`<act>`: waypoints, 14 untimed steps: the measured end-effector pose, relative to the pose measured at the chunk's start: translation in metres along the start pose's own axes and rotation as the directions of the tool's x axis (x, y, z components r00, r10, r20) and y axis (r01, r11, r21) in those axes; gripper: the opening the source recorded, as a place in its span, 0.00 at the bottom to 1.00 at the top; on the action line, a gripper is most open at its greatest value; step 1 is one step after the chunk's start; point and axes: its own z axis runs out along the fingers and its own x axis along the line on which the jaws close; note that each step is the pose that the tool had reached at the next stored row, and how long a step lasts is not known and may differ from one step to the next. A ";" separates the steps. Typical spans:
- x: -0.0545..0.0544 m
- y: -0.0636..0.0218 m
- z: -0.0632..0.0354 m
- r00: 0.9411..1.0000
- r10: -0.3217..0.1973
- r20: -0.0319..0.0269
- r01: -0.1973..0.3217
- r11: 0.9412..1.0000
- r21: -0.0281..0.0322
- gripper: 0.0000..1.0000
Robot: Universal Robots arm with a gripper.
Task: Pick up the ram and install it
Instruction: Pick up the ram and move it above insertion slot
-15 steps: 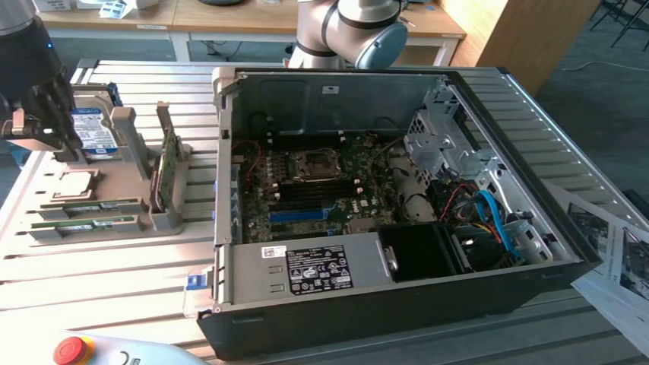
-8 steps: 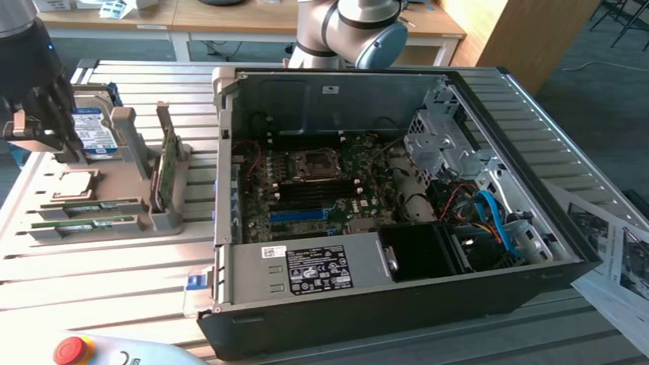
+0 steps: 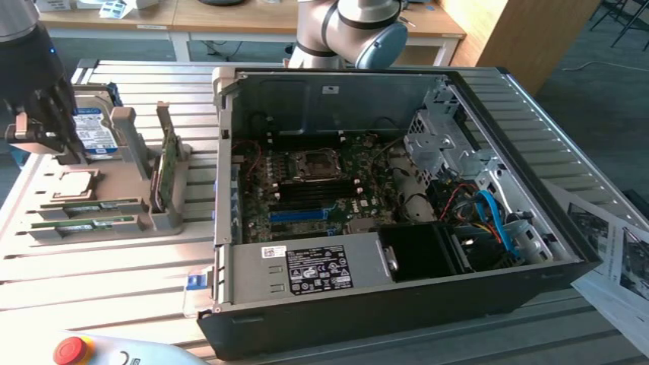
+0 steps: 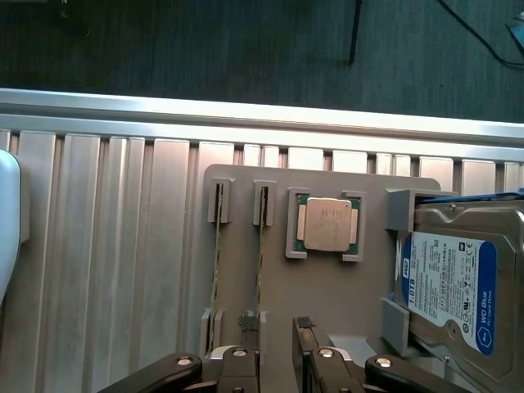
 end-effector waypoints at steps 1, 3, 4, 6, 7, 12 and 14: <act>0.000 0.0000 0.0009 1.000 0.000 0.000 0.000 1.000 0.000 0.30; 0.000 -0.0001 0.0027 1.000 0.000 0.000 0.000 1.000 0.000 0.30; 0.000 -0.0001 0.0036 1.000 0.000 0.000 0.000 1.000 0.000 0.30; 0.000 -0.0002 0.0053 1.000 0.000 0.000 0.000 1.000 0.000 0.30; 0.000 -0.0002 0.0062 1.000 0.000 0.000 0.000 1.000 0.000 0.30; 0.000 -0.0003 0.0098 1.000 0.000 0.000 0.000 1.000 0.000 0.30; 0.000 -0.0003 0.0111 1.000 0.000 0.000 0.000 1.000 0.000 0.30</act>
